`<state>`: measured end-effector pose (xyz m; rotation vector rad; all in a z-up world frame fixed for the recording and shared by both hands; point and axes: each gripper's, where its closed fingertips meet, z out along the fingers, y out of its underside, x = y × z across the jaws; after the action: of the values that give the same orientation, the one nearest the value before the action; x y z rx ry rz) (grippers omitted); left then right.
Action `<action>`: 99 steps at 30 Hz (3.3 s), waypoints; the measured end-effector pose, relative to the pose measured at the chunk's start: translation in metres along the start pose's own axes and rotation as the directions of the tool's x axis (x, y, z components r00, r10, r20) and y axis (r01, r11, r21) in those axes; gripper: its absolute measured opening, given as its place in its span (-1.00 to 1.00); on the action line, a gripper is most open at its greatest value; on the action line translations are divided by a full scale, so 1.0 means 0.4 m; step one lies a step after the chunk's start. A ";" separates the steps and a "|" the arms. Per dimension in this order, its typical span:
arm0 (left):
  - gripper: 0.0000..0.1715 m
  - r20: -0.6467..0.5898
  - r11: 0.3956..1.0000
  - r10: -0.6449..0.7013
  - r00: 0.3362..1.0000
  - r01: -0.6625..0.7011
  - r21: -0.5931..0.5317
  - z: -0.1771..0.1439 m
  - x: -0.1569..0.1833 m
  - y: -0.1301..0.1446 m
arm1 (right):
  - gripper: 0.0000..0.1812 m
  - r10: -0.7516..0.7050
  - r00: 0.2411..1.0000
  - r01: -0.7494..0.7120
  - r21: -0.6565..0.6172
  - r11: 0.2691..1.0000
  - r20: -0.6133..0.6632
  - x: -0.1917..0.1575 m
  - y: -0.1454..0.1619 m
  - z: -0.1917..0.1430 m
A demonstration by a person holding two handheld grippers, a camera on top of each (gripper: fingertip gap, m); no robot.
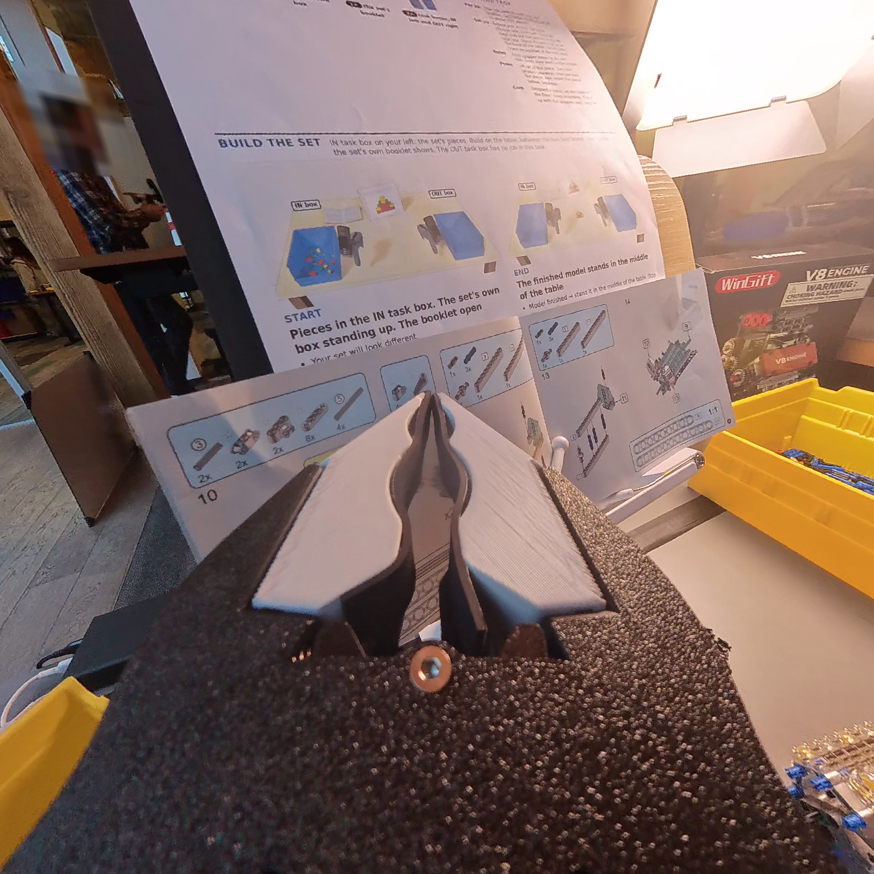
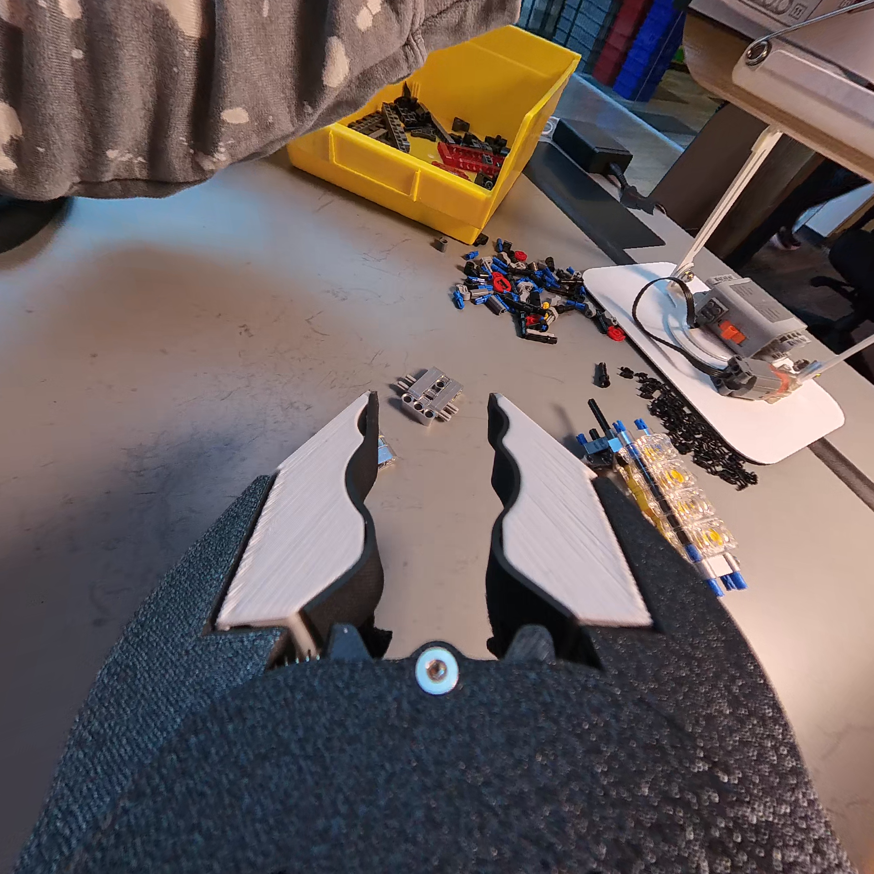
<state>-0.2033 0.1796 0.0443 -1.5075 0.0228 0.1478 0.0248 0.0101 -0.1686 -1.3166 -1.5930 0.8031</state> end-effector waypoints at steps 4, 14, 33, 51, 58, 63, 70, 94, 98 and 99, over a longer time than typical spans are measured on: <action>-1.00 0.004 1.000 -0.001 1.000 0.001 -0.004 -0.002 -0.001 0.008 | -0.50 -0.006 1.000 0.006 -0.002 1.000 0.001 -0.002 0.001 0.001; -1.00 -0.074 0.999 0.025 0.997 -0.027 -0.020 -0.150 0.067 0.036 | -0.50 0.001 1.000 -0.001 0.001 1.000 -0.004 -0.001 0.000 -0.002; -0.83 -0.160 0.913 -0.188 0.969 0.113 -0.392 -0.539 0.194 0.446 | -0.48 0.185 0.977 -0.164 0.178 0.970 -0.108 0.095 -0.046 -0.052; -1.00 0.151 0.840 0.048 0.987 0.042 -0.541 -0.513 -0.037 0.563 | -0.54 0.113 0.991 -0.104 0.134 0.986 -0.068 0.058 -0.041 -0.037; -1.00 0.143 0.863 0.041 0.989 0.037 -0.503 -0.506 -0.027 0.548 | -0.54 0.122 0.991 -0.112 0.139 0.984 -0.063 0.058 -0.044 -0.040; -0.92 0.052 0.883 0.008 0.999 0.017 -0.468 -0.502 0.032 0.529 | -0.54 0.123 0.990 -0.114 0.139 0.984 -0.062 0.058 -0.043 -0.039; -0.75 -0.131 0.931 -0.117 0.984 0.062 -0.360 -0.510 0.151 0.465 | -0.54 0.126 0.989 -0.113 0.156 0.981 -0.078 0.067 -0.046 -0.043; -1.00 -0.344 0.936 -0.164 0.925 0.036 -0.350 -0.532 0.285 0.447 | -0.30 0.157 0.986 -0.145 0.162 0.976 -0.061 0.073 -0.045 -0.041; -1.00 -0.328 0.940 -0.153 0.932 0.035 -0.339 -0.527 0.275 0.443 | -0.64 0.114 0.993 -0.107 0.164 0.981 -0.035 0.050 -0.049 -0.043; -1.00 -0.319 0.944 -0.146 0.936 0.036 -0.327 -0.525 0.267 0.435 | -0.70 0.104 0.994 -0.097 0.162 0.982 -0.032 0.045 -0.050 -0.043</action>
<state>-0.1007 -0.0107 -0.1533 -1.8386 0.2138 -0.1970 0.0319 0.0222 -0.1401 -1.2966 -1.4084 0.9405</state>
